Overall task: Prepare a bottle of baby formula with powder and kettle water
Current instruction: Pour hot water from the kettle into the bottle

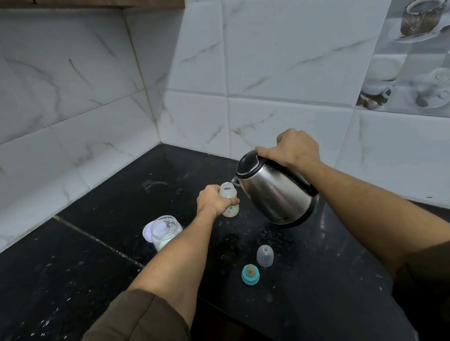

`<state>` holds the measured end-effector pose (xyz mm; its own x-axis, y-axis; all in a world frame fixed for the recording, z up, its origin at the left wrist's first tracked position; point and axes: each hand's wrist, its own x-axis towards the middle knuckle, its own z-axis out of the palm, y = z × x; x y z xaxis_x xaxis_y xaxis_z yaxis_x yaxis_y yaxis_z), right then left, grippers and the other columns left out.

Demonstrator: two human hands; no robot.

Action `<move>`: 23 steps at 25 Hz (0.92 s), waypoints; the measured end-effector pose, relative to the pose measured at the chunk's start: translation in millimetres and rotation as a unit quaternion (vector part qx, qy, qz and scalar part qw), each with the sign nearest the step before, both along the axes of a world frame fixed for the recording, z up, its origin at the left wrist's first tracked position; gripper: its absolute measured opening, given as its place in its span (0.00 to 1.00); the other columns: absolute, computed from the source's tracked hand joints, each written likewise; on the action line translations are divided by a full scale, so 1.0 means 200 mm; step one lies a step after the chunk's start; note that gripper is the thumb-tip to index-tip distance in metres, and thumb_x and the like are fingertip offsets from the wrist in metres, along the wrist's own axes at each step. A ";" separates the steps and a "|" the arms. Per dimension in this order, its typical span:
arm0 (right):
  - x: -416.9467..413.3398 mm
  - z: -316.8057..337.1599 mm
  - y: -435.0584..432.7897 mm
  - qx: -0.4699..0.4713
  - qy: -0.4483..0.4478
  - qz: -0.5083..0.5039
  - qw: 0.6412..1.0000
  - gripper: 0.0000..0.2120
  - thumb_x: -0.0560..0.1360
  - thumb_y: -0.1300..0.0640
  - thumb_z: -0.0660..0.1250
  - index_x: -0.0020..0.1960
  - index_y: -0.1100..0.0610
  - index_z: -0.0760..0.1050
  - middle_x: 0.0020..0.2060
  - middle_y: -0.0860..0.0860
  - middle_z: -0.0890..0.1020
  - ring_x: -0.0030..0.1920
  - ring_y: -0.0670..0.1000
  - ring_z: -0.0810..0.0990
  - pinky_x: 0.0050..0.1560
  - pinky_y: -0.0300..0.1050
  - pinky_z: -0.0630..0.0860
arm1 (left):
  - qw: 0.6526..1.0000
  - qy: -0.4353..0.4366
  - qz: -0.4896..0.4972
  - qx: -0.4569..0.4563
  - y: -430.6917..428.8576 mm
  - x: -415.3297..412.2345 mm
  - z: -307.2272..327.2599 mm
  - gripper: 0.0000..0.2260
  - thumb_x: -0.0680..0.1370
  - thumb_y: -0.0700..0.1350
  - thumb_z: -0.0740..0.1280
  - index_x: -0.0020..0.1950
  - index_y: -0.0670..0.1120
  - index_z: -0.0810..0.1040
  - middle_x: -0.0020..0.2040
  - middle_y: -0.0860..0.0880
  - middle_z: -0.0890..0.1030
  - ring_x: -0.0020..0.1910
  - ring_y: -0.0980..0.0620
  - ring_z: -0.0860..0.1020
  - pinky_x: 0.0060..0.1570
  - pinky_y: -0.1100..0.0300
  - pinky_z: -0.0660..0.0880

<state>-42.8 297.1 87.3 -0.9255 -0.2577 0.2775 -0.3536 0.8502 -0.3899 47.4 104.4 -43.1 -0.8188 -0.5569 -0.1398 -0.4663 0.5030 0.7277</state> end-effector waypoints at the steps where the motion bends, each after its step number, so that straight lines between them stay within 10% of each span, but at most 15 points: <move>1: -0.01 -0.02 0.02 -0.025 -0.016 -0.007 1.000 0.28 0.64 0.30 0.69 0.30 0.55 0.69 0.27 0.50 0.75 0.33 0.53 0.76 0.33 0.44 0.69 | 1.000 -0.002 0.001 0.002 0.00 0.00 -0.01 0.19 0.68 0.54 0.82 0.53 0.48 0.83 0.49 0.50 0.85 0.50 0.50 0.82 0.48 0.55 0.77; 23: -0.24 -0.46 0.21 -0.255 -0.125 -0.008 0.959 0.30 0.64 0.33 0.75 0.27 0.54 0.63 0.25 0.50 0.69 0.30 0.49 0.70 0.36 0.46 0.70 | 0.997 -0.064 0.031 0.040 0.03 0.00 -0.22 0.19 0.66 0.48 0.83 0.54 0.50 0.84 0.52 0.50 0.85 0.54 0.48 0.82 0.59 0.49 0.79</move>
<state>-90.9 339.7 -5.7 -0.9823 -0.1326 0.1324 -0.1832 0.5318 -0.8268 46.5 109.6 -86.6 -0.7558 -0.5890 -0.2863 -0.5858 0.4127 0.6975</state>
